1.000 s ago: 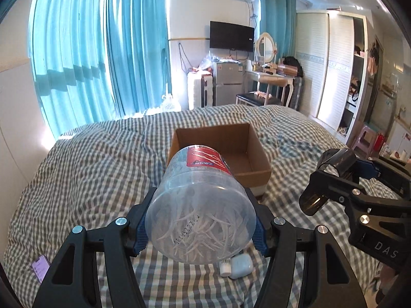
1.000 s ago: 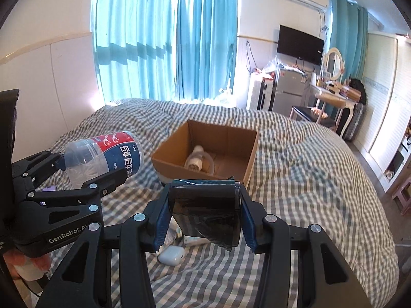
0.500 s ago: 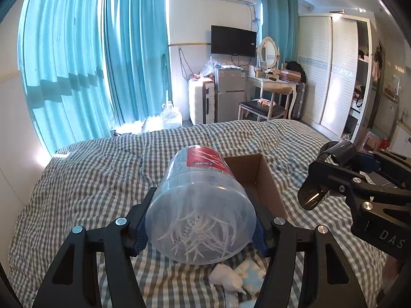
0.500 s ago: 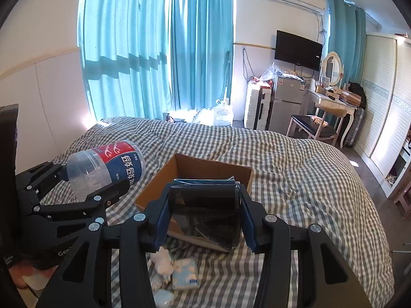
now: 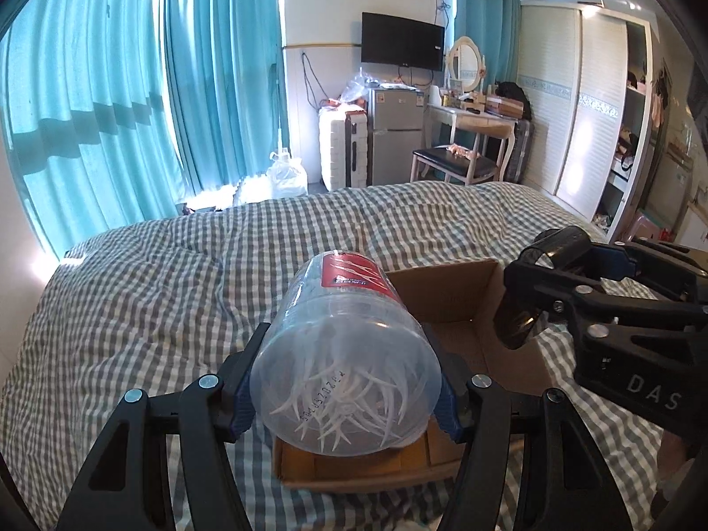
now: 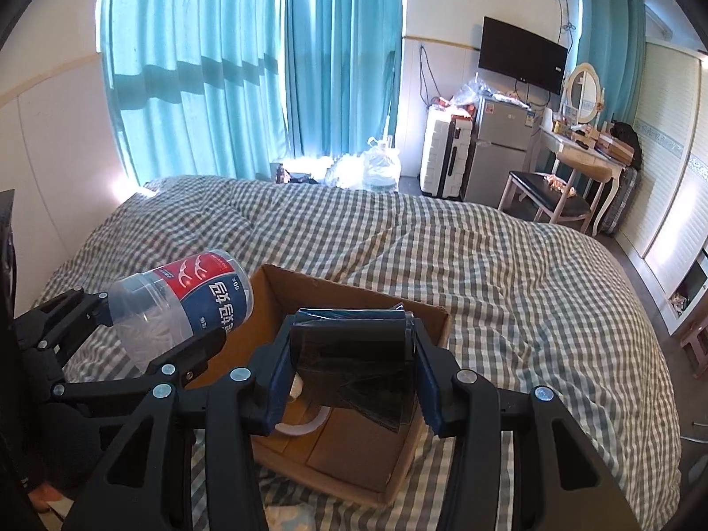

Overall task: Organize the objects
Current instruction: 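Carry the clear jar and black cup into the box with both tools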

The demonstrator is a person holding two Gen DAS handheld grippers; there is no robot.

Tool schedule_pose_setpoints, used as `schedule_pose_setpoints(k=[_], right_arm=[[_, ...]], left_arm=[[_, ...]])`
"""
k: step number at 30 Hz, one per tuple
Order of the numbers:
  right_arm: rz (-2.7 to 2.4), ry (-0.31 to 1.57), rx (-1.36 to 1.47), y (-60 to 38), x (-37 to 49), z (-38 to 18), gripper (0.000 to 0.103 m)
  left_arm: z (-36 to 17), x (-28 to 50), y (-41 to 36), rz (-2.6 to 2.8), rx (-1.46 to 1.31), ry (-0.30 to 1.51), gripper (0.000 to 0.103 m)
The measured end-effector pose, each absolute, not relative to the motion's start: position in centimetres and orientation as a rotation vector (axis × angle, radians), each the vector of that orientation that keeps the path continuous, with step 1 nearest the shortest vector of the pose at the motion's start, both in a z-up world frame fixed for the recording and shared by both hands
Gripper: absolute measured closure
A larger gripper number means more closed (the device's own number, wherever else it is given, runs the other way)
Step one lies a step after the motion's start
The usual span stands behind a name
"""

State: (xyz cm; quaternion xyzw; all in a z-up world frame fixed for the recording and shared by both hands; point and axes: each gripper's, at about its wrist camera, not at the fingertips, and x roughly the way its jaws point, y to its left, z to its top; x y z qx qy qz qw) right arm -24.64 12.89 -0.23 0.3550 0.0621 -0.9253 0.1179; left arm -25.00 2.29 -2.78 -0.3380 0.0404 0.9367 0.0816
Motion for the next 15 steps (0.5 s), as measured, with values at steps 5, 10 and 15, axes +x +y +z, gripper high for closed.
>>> schedule_pose_setpoints(k=[5,10,15], right_arm=[[-2.69,0.181,1.096,13.3,-27.8,-2.7,0.056],[-2.668,0.167,1.144,13.9,-30.7,-5.0,0.056],[-2.648,0.153,1.196,14.4,-32.8,-7.2,0.056]], left_arm=[[-4.9,-27.9,3.2,2.77,-1.047,0.135,0.038],[-7.0,-29.8,3.7,2.743,-1.084,0.109,0.038],[-9.2,-31.1,4.6,2.702,-1.125,0.103,0.038]])
